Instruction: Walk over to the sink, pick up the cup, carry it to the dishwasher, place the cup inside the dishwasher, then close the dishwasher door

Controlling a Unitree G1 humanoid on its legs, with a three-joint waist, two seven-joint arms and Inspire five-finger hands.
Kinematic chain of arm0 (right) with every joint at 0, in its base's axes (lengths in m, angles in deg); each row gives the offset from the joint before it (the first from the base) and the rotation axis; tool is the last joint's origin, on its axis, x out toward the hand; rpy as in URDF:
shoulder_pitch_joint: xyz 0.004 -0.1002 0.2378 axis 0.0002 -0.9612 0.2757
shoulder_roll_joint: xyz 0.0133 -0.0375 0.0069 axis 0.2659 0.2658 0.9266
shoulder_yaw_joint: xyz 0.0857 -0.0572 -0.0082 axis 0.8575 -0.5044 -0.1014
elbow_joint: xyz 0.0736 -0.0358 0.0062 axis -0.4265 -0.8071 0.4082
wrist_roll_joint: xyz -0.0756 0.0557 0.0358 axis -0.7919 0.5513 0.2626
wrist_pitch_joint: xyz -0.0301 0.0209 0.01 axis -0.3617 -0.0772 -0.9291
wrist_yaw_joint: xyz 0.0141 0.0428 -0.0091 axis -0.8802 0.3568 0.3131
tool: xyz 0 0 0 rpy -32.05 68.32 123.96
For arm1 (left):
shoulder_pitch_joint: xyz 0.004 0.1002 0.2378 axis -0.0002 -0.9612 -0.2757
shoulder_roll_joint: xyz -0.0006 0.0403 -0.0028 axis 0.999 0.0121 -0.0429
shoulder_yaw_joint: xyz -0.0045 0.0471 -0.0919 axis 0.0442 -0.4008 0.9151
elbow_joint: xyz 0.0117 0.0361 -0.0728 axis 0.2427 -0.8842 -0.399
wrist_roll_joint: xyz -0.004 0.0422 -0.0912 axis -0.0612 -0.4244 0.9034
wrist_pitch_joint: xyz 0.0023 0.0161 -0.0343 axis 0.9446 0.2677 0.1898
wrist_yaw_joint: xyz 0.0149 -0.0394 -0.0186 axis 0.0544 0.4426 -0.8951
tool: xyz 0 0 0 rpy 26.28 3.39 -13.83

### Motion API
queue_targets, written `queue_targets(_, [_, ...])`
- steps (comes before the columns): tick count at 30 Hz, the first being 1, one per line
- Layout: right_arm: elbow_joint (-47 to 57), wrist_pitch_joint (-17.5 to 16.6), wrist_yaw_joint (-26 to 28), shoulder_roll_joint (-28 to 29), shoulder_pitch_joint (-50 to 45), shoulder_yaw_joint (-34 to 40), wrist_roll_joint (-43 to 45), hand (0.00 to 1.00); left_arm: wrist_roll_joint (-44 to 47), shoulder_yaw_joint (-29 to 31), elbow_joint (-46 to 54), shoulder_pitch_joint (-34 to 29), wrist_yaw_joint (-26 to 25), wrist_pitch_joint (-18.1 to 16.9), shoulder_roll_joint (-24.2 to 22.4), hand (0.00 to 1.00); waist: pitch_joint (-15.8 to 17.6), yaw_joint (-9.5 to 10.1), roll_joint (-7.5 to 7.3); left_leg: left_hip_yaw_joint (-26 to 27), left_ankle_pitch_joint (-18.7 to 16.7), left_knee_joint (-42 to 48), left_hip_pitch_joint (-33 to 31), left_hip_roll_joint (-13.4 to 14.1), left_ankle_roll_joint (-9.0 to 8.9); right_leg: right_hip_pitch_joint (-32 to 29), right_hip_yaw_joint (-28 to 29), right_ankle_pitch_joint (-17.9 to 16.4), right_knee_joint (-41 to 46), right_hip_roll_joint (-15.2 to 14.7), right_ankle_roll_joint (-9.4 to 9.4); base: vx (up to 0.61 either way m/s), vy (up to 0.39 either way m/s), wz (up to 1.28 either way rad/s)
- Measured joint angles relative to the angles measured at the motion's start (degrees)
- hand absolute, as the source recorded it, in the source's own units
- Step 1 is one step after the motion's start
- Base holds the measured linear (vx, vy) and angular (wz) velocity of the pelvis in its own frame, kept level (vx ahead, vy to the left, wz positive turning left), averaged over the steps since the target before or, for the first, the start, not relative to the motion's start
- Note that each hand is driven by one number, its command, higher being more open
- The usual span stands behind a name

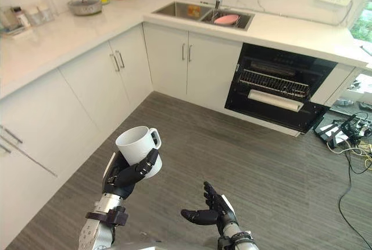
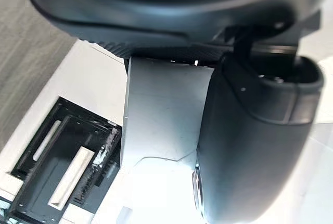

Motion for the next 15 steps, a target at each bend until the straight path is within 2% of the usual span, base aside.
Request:
queue_targets(1, [1.4, -0.8, 0.1, -0.1, -0.5, 0.2, 0.0, 1.00, 0.0, -0.5, 0.1, 1.0, 0.0, 0.0, 0.7, 0.00, 0.0, -0.60, -0.01, -0.4, -0.1, -2.2, 2.5, 0.0, -0.48, -3.2, -2.2, 0.5, -8.6, 1.3, -0.20, 0.40, 0.067, 0.17])
queue_targets(2, [1.6, -1.1, 0.2, -0.1, -0.4, 0.4, 0.0, 1.00, 0.0, -0.8, 0.0, 1.4, -0.1, 0.2, 0.9, 0.00, 0.0, -1.04, -0.01, -0.9, -0.3, -3.0, 3.4, 0.1, -0.87, -4.4, -2.8, 1.5, -13.4, 2.1, -0.37, 0.41, 0.020, 0.32])
queue_targets(3, [1.7, -1.3, 0.3, 0.0, -0.3, 0.9, 0.0, 1.00, 0.0, -1.6, -0.2, 2.2, -0.4, 0.3, 1.5, 0.00, 0.0, -2.17, -0.01, -2.0, -0.9, -4.3, 5.3, 0.1, -1.88, -5.9, -2.6, 6.3, -24.5, 3.8, -0.23, 0.46, -0.027, 0.48])
queue_targets(4, [1.6, -1.7, 0.5, 0.1, -0.3, 1.4, 0.0, 1.00, -0.2, -2.0, -0.5, 2.4, -0.3, 0.3, 2.0, 0.00, 0.0, -2.44, -0.21, -3.2, -1.8, -5.1, 7.3, -0.2, -3.34, -5.9, -2.3, 12.3, -34.6, 5.3, -0.18, 0.60, -0.069, 0.51])
queue_targets(5, [1.5, -1.8, 0.6, 0.1, -0.4, 1.5, 0.1, 1.00, -0.5, -2.3, -0.8, 2.4, -0.2, 0.2, 2.1, 0.00, 0.0, -2.46, -0.21, -3.8, -2.3, -5.2, 8.4, -0.2, -4.21, -5.8, -2.1, 15.5, -36.7, 5.6, -1.00, 0.67, -0.114, 0.59])
queue_targets(6, [1.4, -1.8, 0.7, 0.0, -0.5, 1.7, 0.0, 1.00, -1.2, -3.1, -2.0, 1.9, -0.1, 0.2, 2.1, 0.00, -0.3, -2.80, 0.02, -5.1, -3.4, -5.0, 10.5, 0.1, -5.79, -5.5, -1.1, 22.0, -35.0, 5.7, -5.40, 0.73, -0.164, 0.61])
queue_targets(7, [1.4, -1.8, 0.9, -0.3, -0.5, 2.1, 0.0, 1.00, -1.4, -3.8, -3.6, 1.2, 0.0, 0.2, 1.3, 0.00, -0.8, -2.84, 0.53, -5.9, -3.8, -3.9, 11.7, 1.1, -6.45, -6.1, -1.0, 22.7, -30.5, 5.7, -6.62, 0.62, -0.168, 0.53])
queue_targets(8, [1.4, -1.7, 0.8, -0.5, -0.2, 2.1, 0.0, 1.00, -1.3, -3.8, -4.2, 0.7, -0.1, 0.2, 0.9, 0.00, -0.6, -2.67, 1.06, -5.9, -3.7, -1.5, 11.4, 2.0, -6.60, -6.0, -1.3, 20.7, -28.7, 5.8, -6.52, 0.59, -0.211, 0.29])
queue_targets(10, [2.0, -1.5, 0.9, -0.7, 0.2, 3.3, 0.1, 1.00, -1.2, -5.0, -5.5, -0.6, -0.2, 0.1, 0.0, 0.00, 0.0, -2.41, 3.79, -5.8, -2.1, 16.4, 5.6, 7.8, -7.86, -3.7, -2.8, 15.2, -25.7, 7.5, -7.09, 0.48, -0.181, 0.11])
queue_targets(11, [2.6, -1.1, 0.9, -1.2, 0.1, 3.4, 0.1, 1.00, -1.3, -5.5, -5.5, -1.0, -0.2, 0.0, -0.4, 0.00, 0.0, -2.21, 4.80, -5.6, 1.3, 24.2, 2.8, 10.3, -7.52, -2.4, -3.1, 13.3, -25.2, 8.7, -7.49, 0.51, -0.147, -0.15])
queue_targets(12, [2.9, -0.9, 0.8, -2.0, 0.0, 3.2, 0.1, 1.00, -1.8, -5.6, -5.5, -1.8, -0.2, -0.2, -1.0, 0.00, 0.4, -1.76, 5.33, -4.0, 8.9, 33.9, 0.0, 14.6, -6.03, 1.0, -2.7, 10.9, -25.8, 10.9, -8.66, 0.61, -0.152, -0.29])
queue_targets(13, [3.0, -0.9, 0.7, -1.9, -0.1, 3.1, 0.2, 1.00, -2.1, -6.4, -5.6, -1.9, -0.2, -0.5, -1.1, 0.00, 0.0, -1.54, 5.95, -3.8, 7.7, 38.3, -2.1, 16.8, -5.92, 3.3, -2.6, 9.5, -27.0, 12.1, -9.07, 0.58, -0.108, -0.39])
queue_targets(14, [3.0, -0.8, 0.1, -2.0, 0.1, 3.1, 0.4, 1.00, -2.5, -7.2, -5.8, -1.5, 0.1, -1.0, -1.0, 0.00, 0.1, -1.58, 5.50, -3.8, 4.0, 39.6, -4.9, 17.0, -5.28, 6.3, -1.9, 8.2, -28.7, 12.5, -9.08, 0.46, -0.067, -0.28])
queue_targets(15, [3.0, -0.8, -0.1, -2.0, 0.3, 3.1, 0.8, 1.00, -2.9, -7.3, -5.9, -1.3, 0.3, -1.1, -1.0, 0.00, 0.2, -1.56, 5.16, -3.5, 2.4, 38.7, -6.2, 16.5, -5.23, 7.7, -1.2, 8.0, -29.8, 12.4, -8.88, 0.42, -0.045, -0.53])
